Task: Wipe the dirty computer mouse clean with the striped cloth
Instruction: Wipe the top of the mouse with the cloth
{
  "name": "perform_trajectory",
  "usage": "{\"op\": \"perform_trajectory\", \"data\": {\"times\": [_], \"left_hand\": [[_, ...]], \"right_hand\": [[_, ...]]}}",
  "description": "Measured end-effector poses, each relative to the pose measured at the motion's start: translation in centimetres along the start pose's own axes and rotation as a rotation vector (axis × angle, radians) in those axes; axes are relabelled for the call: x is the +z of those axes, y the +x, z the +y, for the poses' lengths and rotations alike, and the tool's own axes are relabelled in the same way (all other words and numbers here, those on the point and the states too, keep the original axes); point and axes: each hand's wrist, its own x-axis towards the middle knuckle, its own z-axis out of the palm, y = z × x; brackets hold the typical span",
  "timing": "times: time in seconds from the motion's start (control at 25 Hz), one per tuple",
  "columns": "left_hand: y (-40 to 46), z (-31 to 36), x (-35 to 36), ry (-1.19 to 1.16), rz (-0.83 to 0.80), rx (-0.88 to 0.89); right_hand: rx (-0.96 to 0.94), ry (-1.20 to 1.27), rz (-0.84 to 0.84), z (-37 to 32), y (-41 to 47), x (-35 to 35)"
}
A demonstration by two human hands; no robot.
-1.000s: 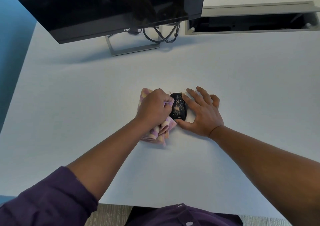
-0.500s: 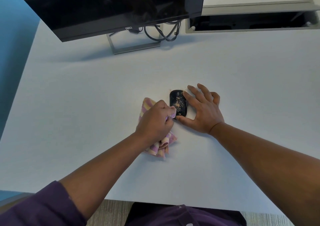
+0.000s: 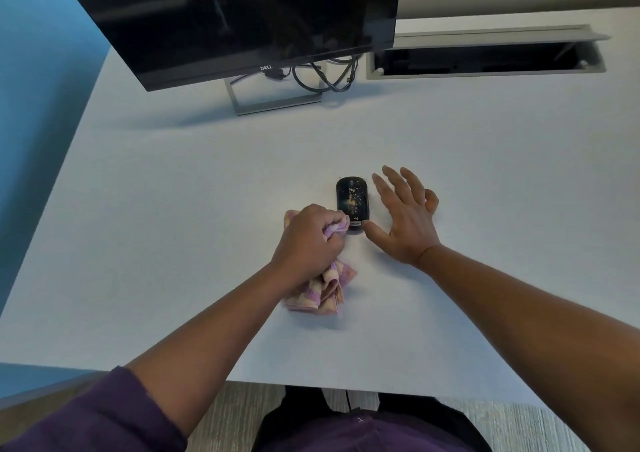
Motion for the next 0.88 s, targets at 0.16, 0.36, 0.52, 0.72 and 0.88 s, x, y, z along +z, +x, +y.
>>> {"op": "perform_trajectory", "data": {"times": [0.16,0.36,0.52,0.72,0.88], "left_hand": [[-1.4,0.7,0.1,-0.225,0.056,-0.174],[-1.6,1.5,0.2,-0.536,0.164,-0.477],[-1.5,2.0,0.2,-0.683,0.140,-0.668],[-2.0,2.3,-0.3,-0.874,-0.141,-0.704],[-2.9,1.7,-0.1,-0.583,-0.182,-0.560]], "right_hand": [[0.048,0.380,0.089,-2.7,-3.8,0.1],[0.087,0.933,-0.208,-5.1,-6.8,-0.9],[0.063,0.808,-0.270,-5.9,-7.5,-1.1],[0.217,0.767,-0.190,-4.0,-6.2,-2.8],[0.251,0.780,-0.249,-2.0,-4.4,-4.7]]}}
